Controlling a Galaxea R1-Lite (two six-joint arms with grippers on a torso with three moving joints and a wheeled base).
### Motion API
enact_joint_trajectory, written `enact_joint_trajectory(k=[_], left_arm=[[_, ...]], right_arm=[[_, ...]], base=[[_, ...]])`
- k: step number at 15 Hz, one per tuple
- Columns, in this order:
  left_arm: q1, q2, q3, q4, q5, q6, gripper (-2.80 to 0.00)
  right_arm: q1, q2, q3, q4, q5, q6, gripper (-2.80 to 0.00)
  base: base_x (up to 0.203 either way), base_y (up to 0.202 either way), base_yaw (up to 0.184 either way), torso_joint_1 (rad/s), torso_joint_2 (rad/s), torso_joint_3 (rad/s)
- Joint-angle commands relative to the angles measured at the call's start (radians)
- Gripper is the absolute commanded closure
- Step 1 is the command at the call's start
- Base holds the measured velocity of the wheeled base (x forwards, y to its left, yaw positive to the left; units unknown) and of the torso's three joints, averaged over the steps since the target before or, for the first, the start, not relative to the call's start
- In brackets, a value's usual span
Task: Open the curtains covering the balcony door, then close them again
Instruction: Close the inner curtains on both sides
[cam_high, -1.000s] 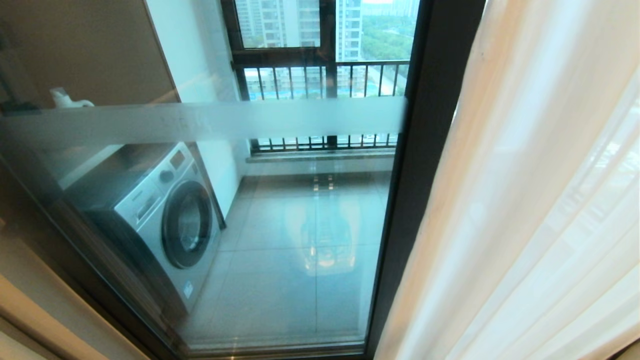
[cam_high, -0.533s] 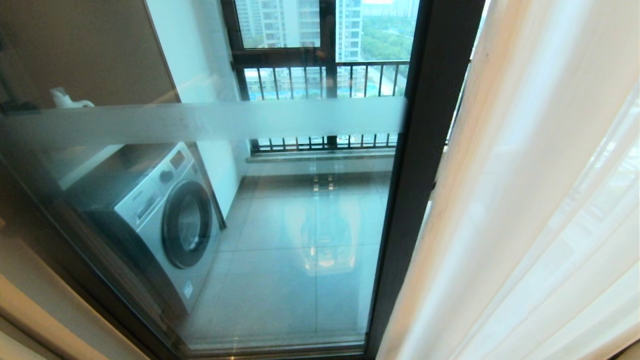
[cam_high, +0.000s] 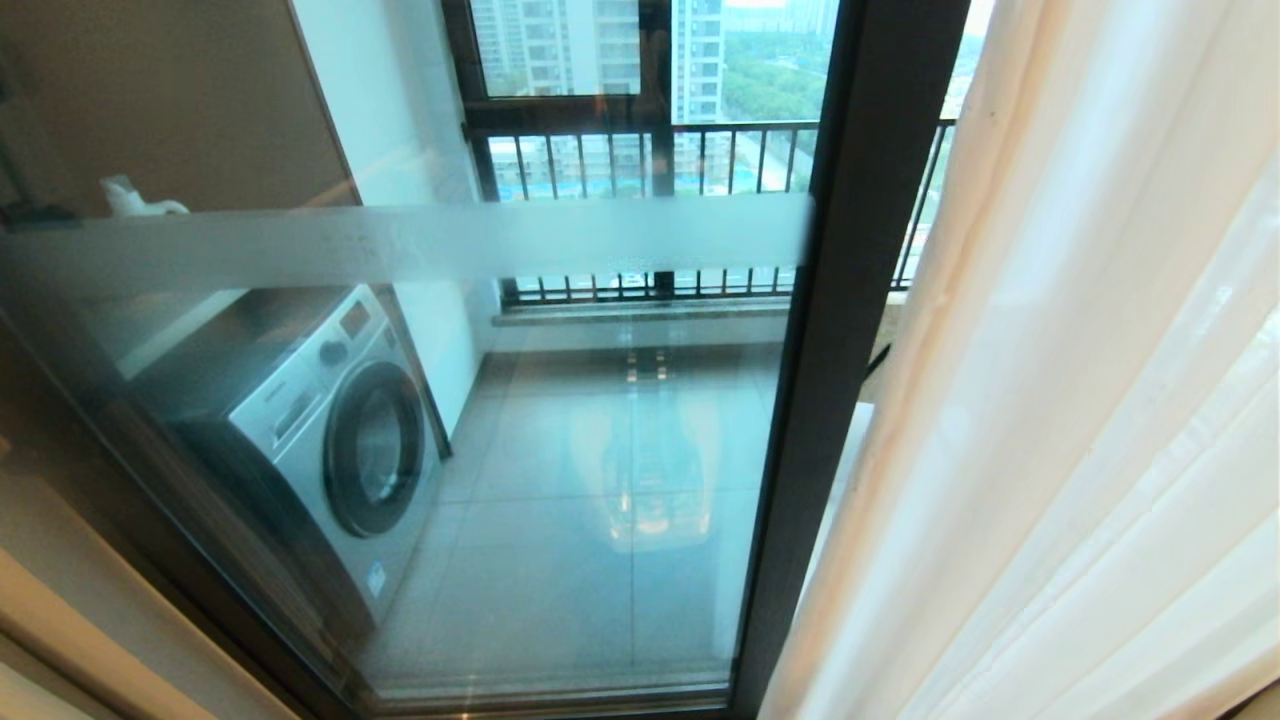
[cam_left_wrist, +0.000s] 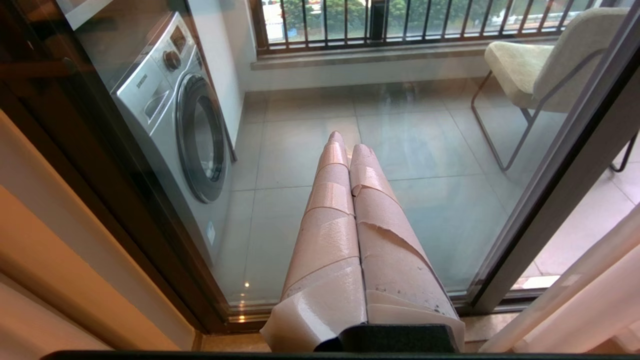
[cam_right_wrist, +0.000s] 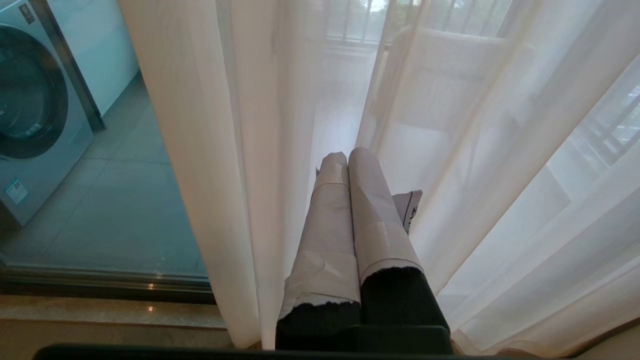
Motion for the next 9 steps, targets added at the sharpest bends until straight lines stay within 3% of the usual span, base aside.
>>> enact_joint_trajectory(k=[1,9], left_arm=[[0.000,0.000,0.000,-0.001,0.000,0.000,0.00],[0.000,0.000,0.000,-0.001,0.000,0.000,0.00]], right_arm=[[0.000,0.000,0.000,0.000,0.001,-0.001,0.00],[0.000,0.000,0.000,0.000,0.001,-0.001,0.00]], base=[[0.000,0.000,0.000,0.000,0.00,0.000],[0.000,0.000,0.000,0.000,0.00,0.000]])
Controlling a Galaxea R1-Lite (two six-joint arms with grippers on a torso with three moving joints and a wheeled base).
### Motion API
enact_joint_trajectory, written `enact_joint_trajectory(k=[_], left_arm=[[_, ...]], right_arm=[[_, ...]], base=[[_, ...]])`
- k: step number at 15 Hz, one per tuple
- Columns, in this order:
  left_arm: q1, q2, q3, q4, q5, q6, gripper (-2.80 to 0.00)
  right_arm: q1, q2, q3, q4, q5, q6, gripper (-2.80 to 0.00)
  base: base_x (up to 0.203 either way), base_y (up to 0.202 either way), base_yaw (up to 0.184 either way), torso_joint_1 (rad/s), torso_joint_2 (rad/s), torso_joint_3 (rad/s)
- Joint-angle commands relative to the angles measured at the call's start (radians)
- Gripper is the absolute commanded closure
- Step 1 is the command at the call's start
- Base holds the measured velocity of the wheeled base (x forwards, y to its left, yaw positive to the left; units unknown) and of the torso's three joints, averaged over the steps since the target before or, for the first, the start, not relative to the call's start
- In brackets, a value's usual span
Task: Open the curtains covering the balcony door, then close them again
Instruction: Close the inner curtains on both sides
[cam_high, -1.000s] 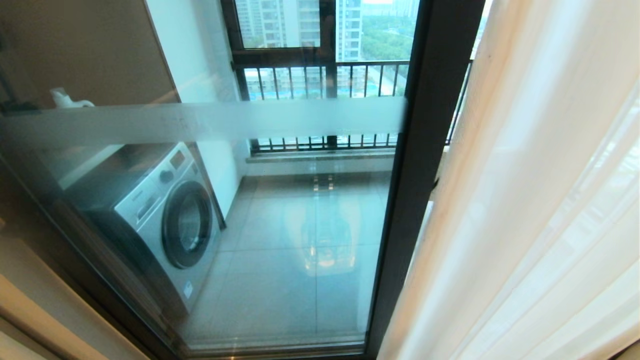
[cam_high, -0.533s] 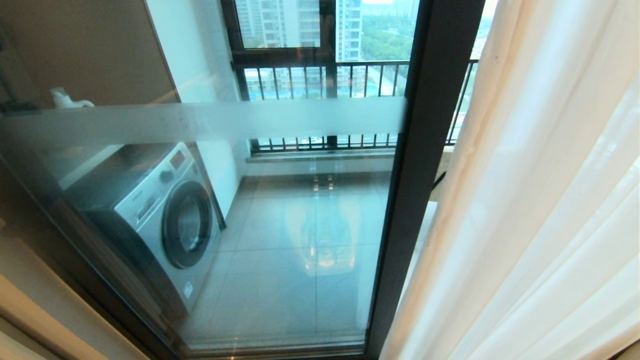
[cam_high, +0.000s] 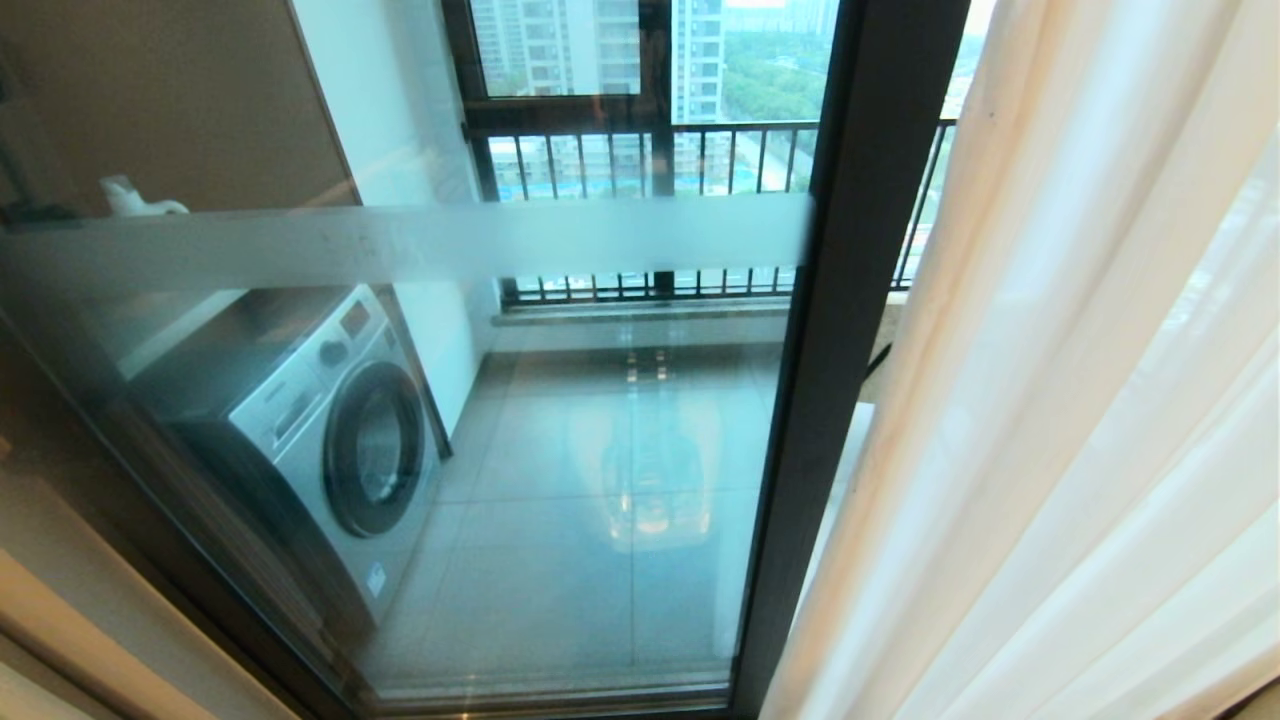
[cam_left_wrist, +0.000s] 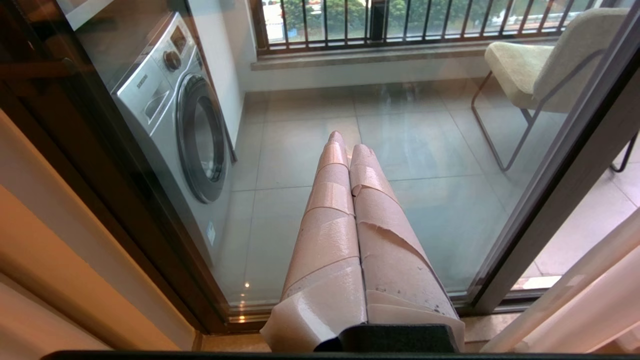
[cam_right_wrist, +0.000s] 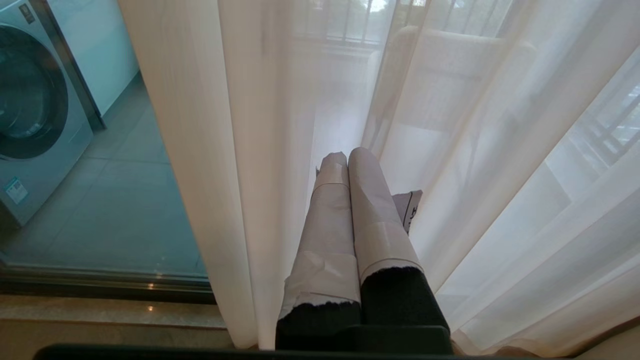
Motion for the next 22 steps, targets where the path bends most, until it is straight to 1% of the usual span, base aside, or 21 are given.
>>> enact_joint_trajectory(k=[1,13,16,18,22], left_arm=[[0.000,0.000,0.000,0.000,0.000,0.000,0.00],[0.000,0.000,0.000,0.001,0.001,-0.003,0.00],[0.000,0.000,0.000,0.001,0.013,-0.012,0.00],[0.000,0.000,0.000,0.001,0.015,-0.012,0.00],[0.000,0.000,0.000,0.001,0.015,-0.015,0.00]], right_arm=[[0.000,0.000,0.000,0.000,0.001,-0.001,0.00],[0.000,0.000,0.000,0.000,0.001,-0.001,0.00],[0.000,0.000,0.000,0.000,0.001,-0.001,0.00],[0.000,0.000,0.000,0.000,0.001,-0.001,0.00],[0.000,0.000,0.000,0.000,0.001,-0.001,0.00]], base=[[0.000,0.000,0.000,0.000,0.00,0.000],[0.000,0.000,0.000,0.000,0.00,0.000],[0.000,0.013,0.005,0.002,0.00,0.001],[-0.001,0.104,0.005,0.005,0.00,-0.001],[0.000,0.180,0.002,0.001,0.00,0.001]])
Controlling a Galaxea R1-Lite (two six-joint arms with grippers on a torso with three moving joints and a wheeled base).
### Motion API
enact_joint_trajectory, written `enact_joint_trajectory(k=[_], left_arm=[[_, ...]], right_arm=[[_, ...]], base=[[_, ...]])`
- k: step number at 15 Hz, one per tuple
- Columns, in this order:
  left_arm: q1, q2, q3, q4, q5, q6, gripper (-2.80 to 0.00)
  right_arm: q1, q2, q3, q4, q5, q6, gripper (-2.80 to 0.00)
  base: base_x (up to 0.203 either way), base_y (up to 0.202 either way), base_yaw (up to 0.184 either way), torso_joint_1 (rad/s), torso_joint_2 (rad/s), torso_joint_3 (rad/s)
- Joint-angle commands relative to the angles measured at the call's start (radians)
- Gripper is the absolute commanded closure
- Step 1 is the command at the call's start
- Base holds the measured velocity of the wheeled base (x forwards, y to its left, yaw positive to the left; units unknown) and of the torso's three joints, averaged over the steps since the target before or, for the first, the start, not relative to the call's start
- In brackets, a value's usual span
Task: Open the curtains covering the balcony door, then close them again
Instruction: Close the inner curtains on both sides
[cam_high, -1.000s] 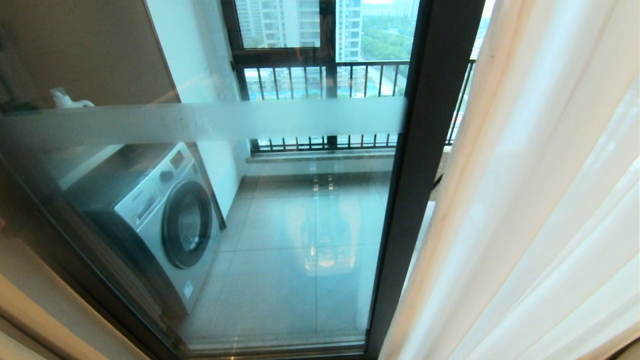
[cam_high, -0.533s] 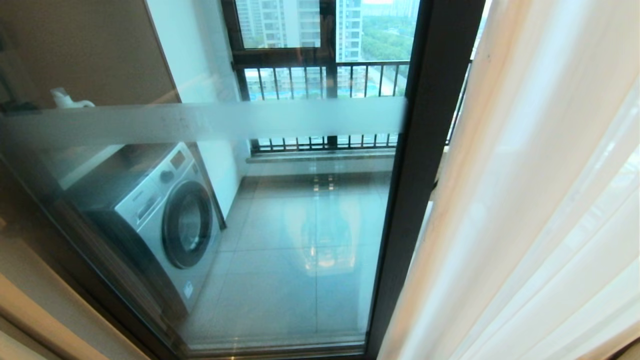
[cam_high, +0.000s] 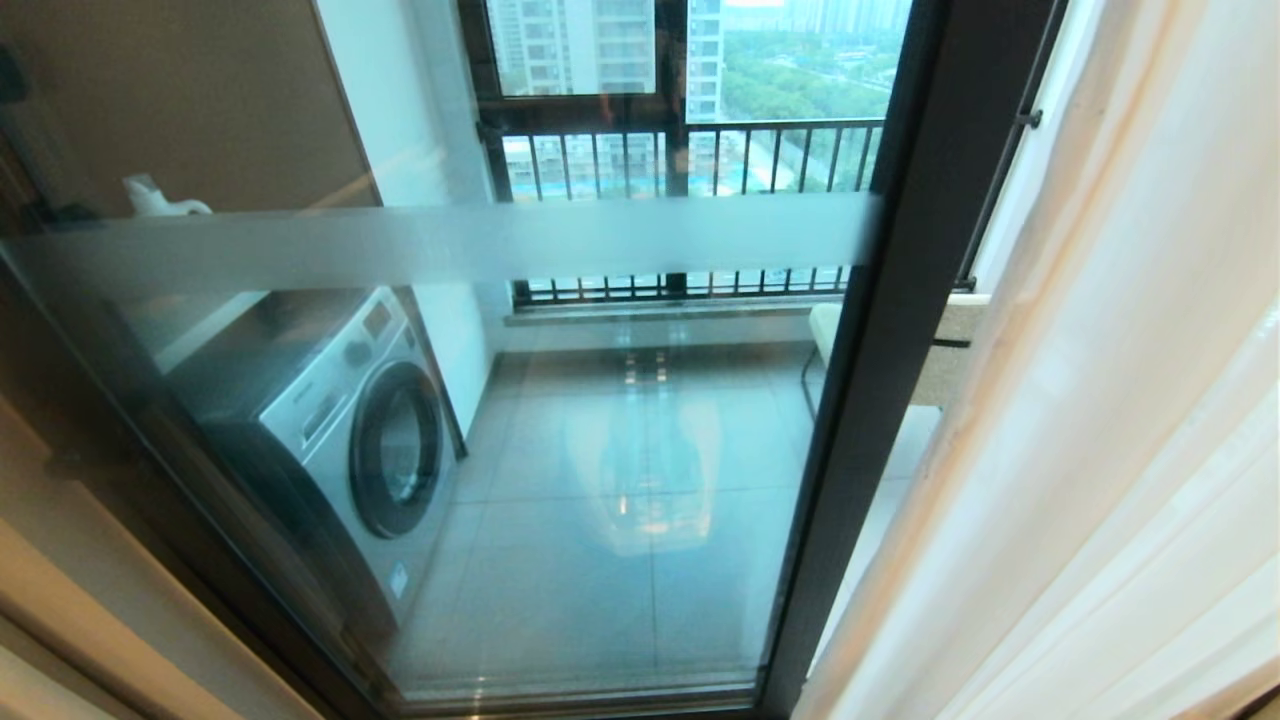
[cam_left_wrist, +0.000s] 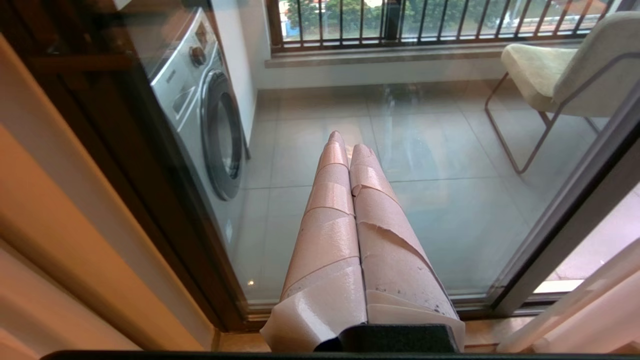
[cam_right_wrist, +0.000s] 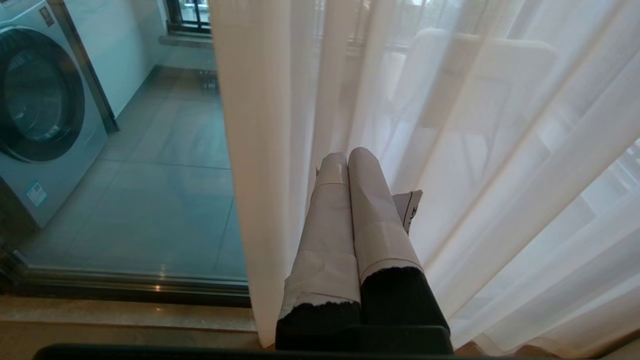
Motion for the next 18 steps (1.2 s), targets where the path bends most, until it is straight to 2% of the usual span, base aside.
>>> enact_joint_trajectory(k=[1,18], left_arm=[[0.001,0.000,0.000,0.000,0.001,0.001,0.00],[0.001,0.000,0.000,-0.002,-0.001,-0.002,0.00]], right_arm=[[0.000,0.001,0.000,0.000,0.001,-0.001,0.00],[0.000,0.001,0.000,0.000,0.001,-0.001,0.00]], base=[[0.000,0.180,0.001,0.007,0.00,0.007],[0.000,0.184,0.002,0.003,0.00,0.002]])
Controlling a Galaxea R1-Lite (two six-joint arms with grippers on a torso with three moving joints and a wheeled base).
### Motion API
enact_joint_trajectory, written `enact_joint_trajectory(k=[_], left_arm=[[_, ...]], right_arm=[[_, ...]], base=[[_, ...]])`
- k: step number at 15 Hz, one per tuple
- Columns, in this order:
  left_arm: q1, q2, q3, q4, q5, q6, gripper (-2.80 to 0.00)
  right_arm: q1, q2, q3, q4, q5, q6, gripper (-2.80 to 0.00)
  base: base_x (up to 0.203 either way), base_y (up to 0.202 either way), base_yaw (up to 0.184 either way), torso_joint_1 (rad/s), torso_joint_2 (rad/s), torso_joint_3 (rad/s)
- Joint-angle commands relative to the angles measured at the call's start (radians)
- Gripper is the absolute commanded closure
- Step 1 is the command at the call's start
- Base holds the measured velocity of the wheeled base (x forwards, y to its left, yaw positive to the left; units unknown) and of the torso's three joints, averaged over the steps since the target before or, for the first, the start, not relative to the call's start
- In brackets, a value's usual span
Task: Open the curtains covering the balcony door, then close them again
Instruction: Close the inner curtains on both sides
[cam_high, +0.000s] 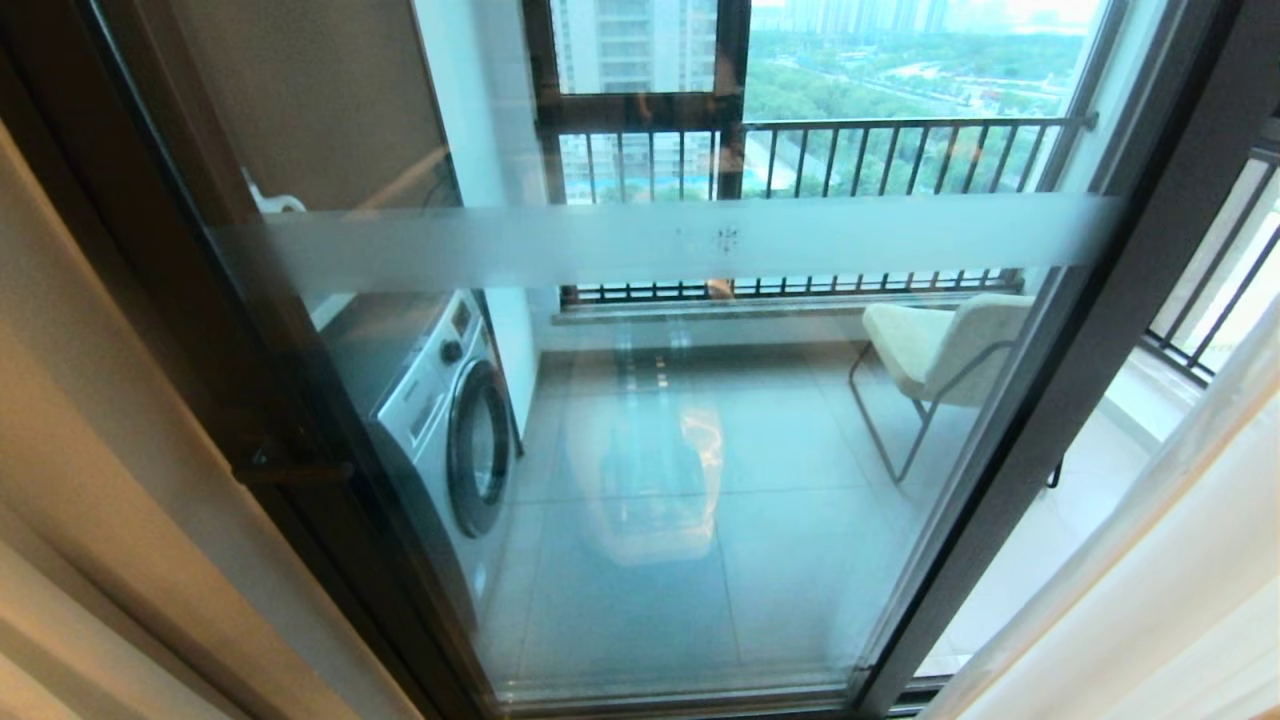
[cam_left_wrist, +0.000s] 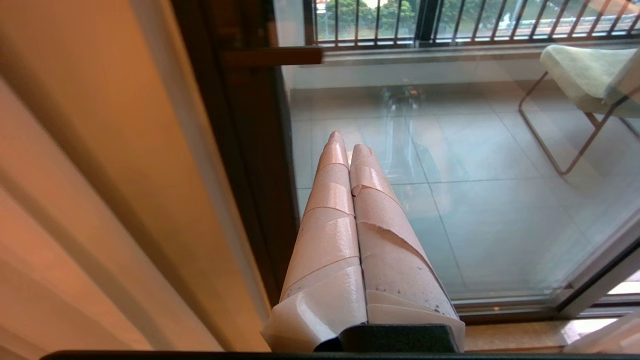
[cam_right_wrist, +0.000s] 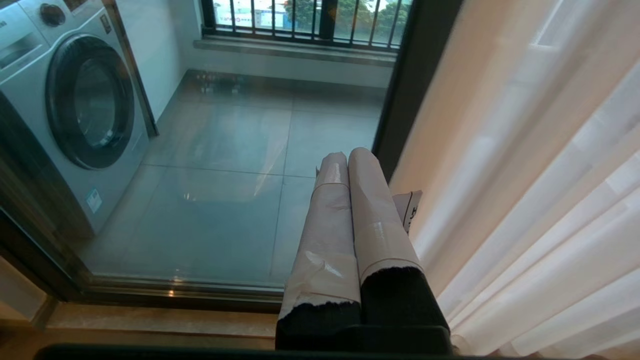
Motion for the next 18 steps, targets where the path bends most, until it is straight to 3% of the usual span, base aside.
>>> enact_joint_trajectory(k=[1,9,15,18], left_arm=[[0.000,0.000,0.000,0.000,0.000,0.000,0.00],[0.000,0.000,0.000,0.000,0.000,0.000,0.00],[0.000,0.000,0.000,0.000,0.000,-0.001,0.00],[0.000,0.000,0.000,0.000,0.000,-0.001,0.00]], right_arm=[[0.000,0.001,0.000,0.000,0.000,-0.001,0.00],[0.000,0.001,0.000,0.000,0.000,-0.001,0.00],[0.000,0.001,0.000,0.000,0.000,-0.001,0.00],[0.000,0.001,0.000,0.000,0.000,-0.001,0.00]], base=[[0.000,0.183,0.001,0.002,0.00,0.002],[0.000,0.164,0.001,0.001,0.00,0.004],[0.000,0.000,0.000,0.000,0.00,0.000],[-0.139,0.000,0.001,0.011,0.01,0.004]])
